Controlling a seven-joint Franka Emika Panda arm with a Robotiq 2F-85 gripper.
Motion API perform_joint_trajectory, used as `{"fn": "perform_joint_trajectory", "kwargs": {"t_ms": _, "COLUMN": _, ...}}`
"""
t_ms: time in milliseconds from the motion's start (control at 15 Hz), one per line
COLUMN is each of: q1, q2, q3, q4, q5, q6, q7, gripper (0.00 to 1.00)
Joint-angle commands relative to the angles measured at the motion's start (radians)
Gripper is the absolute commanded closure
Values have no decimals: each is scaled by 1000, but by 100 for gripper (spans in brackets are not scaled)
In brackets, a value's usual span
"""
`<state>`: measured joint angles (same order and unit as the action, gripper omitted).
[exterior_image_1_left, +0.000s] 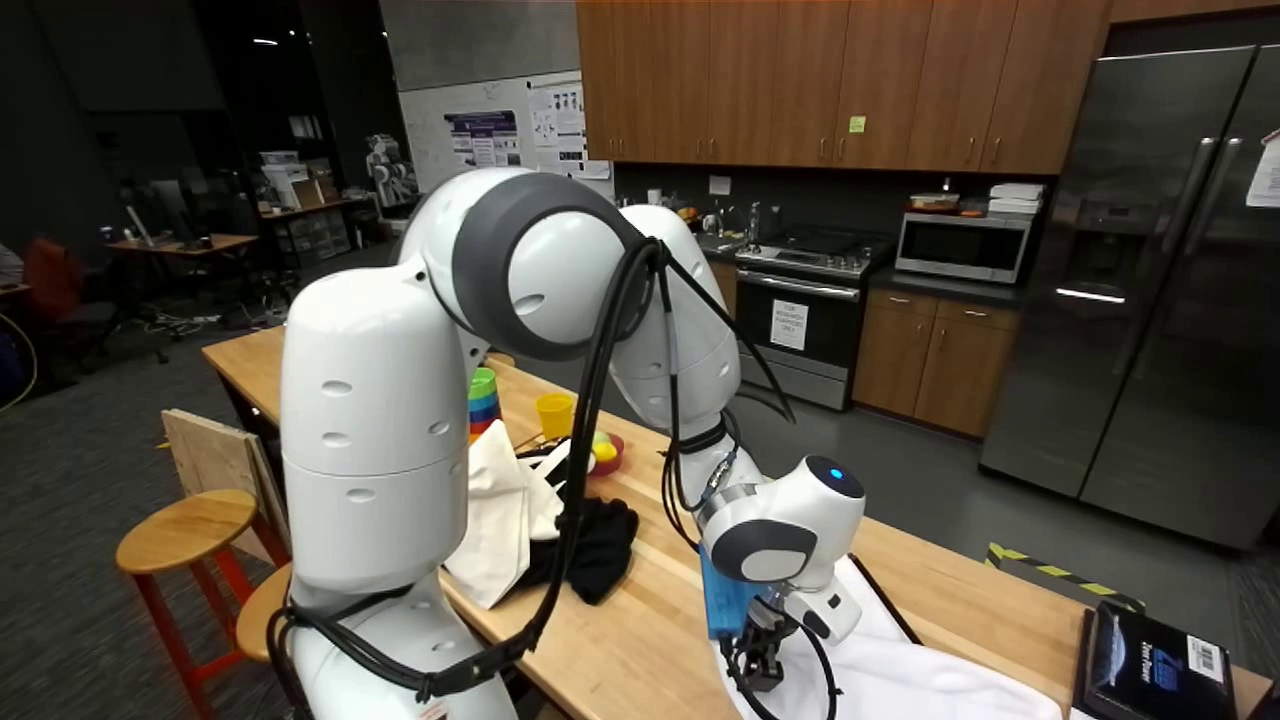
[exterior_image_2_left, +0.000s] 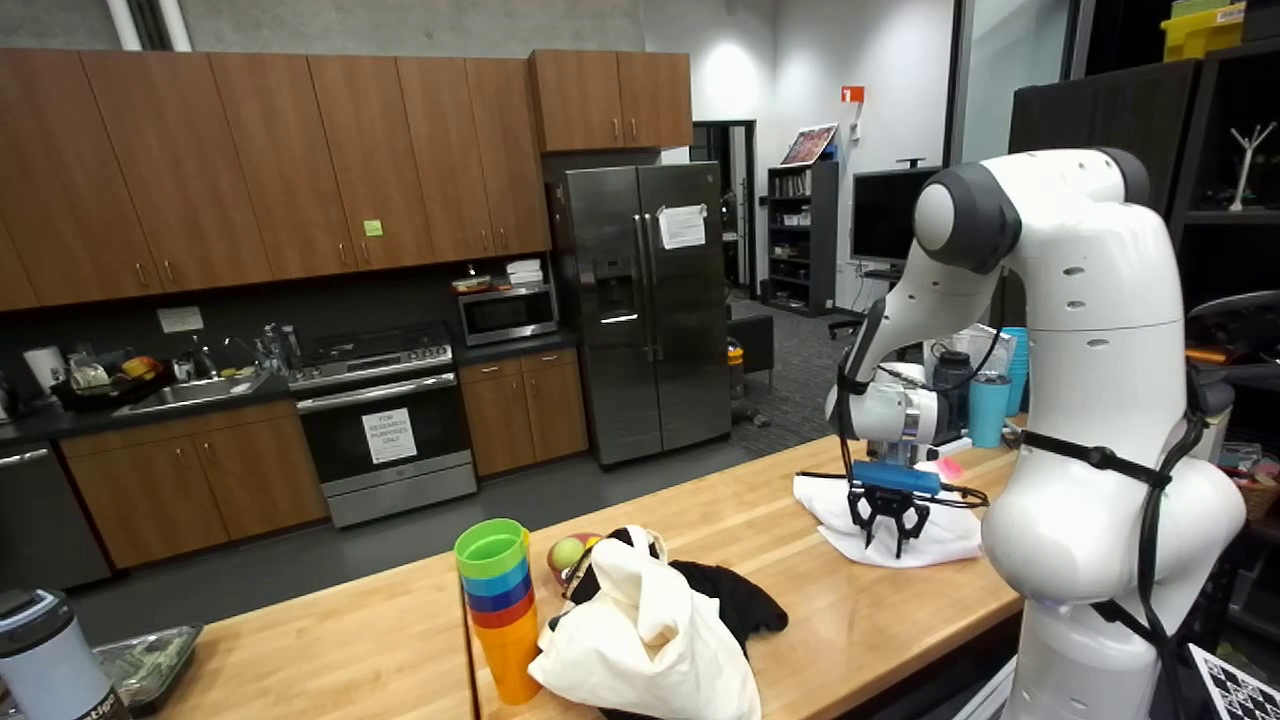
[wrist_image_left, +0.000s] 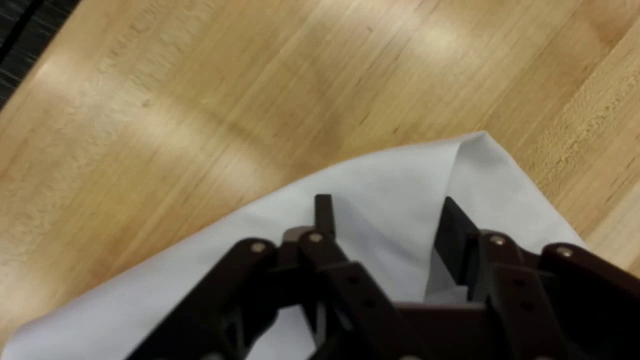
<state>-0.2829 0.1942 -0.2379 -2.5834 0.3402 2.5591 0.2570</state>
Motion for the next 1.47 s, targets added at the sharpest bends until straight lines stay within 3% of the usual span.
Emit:
{"fn": "perform_joint_trajectory", "kwargs": {"t_ms": 0, "q1": 3, "q2": -17, "q3": -3, "q4": -7, "q5": 15, "q6": -3, "q7": -20, "gripper": 78}}
{"fn": "perform_joint_trajectory", "kwargs": {"t_ms": 133, "q1": -3, "q2": -39, "q3": -4, "q4": -12, "q5": 20, "q6": -9, "q7": -38, "gripper": 94}}
{"fn": "perform_joint_trajectory", "kwargs": {"t_ms": 267, "q1": -11, "q2": -91, "q3": -17, "q4": -14, "q5": 9, "q6": -62, "q7": -43, "gripper": 100}}
{"fn": "perform_joint_trajectory", "kwargs": {"t_ms": 667, "q1": -43, "q2": -376, "q3": -75, "q4": 21, "q5": 21, "q6": -384, "q7": -76, "gripper": 100}}
{"fn": "perform_joint_trajectory", "kwargs": {"t_ms": 933, "q1": -65, "q2": -536, "q3": -109, "q4": 137, "q5": 40, "q6": -605, "q7": -47, "gripper": 100}}
{"fn": "perform_joint_trajectory", "kwargs": {"t_ms": 1133, "q1": -70, "q2": -585, "q3": -135, "q4": 274, "q5": 137, "q6": -745, "q7": -17, "gripper": 100}}
{"fn": "perform_joint_trajectory", "kwargs": {"t_ms": 1400, "q1": -69, "q2": -579, "q3": -158, "q4": 438, "q5": 299, "q6": -796, "q7": 41, "gripper": 100}}
